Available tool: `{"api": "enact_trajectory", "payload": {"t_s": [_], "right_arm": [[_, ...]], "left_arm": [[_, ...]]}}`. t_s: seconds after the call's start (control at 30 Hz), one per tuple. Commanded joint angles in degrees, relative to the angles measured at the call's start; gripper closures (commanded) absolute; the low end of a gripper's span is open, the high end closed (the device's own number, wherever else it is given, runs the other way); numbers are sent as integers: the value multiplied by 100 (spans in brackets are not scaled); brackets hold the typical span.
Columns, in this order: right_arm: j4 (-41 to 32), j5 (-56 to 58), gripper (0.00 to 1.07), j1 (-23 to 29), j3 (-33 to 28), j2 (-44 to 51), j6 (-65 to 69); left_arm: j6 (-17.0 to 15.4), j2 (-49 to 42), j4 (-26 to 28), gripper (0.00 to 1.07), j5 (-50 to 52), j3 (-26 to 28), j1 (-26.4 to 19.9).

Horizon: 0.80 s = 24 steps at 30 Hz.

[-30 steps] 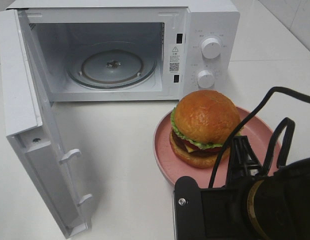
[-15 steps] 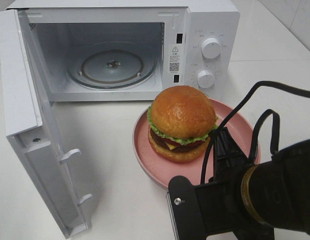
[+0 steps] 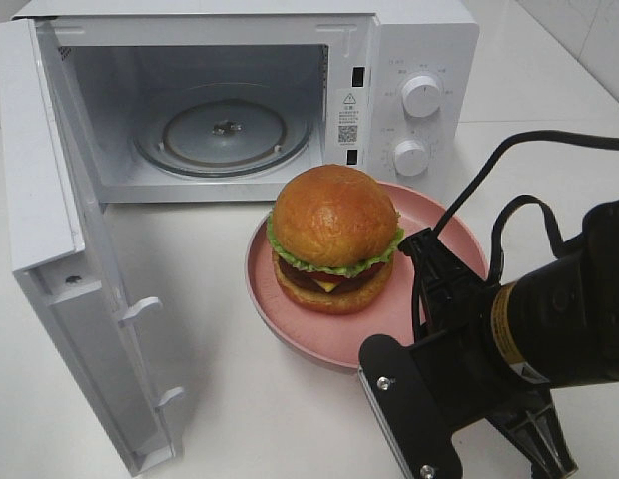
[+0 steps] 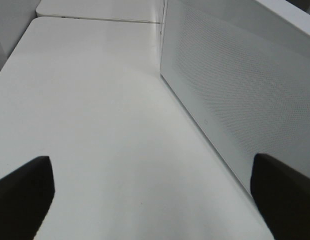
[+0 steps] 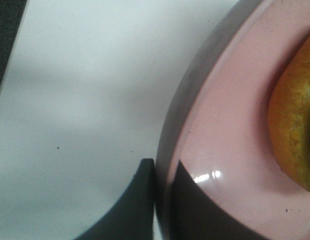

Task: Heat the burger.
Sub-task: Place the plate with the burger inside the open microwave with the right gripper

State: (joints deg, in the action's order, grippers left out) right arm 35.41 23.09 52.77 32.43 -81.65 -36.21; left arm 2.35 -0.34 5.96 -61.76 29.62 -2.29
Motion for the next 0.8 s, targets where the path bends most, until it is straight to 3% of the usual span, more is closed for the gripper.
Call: {"api": "enact_trajectory", "payload": {"t_s": [0.03,0.1,0.3,0.37,0.8], "right_arm": [[-97,-241,107,-109,52,29,-367],[-613,-229,107,-384,275,29,-1094],[-951,-229,107,-619,493,29,-1684],[-1409,-218,107,-819,699,29,-2298],[-3140,-281,107,-1501,1031,29,-4555]], "left_arm": [[6,-97,11,7,46,0,40],[6,-97,11,7,46,0,40],[6,-97,11,7,46,0,40],[6,-97,11,7,46,0,40],[6,-97,11,7,46,0,40]]}}
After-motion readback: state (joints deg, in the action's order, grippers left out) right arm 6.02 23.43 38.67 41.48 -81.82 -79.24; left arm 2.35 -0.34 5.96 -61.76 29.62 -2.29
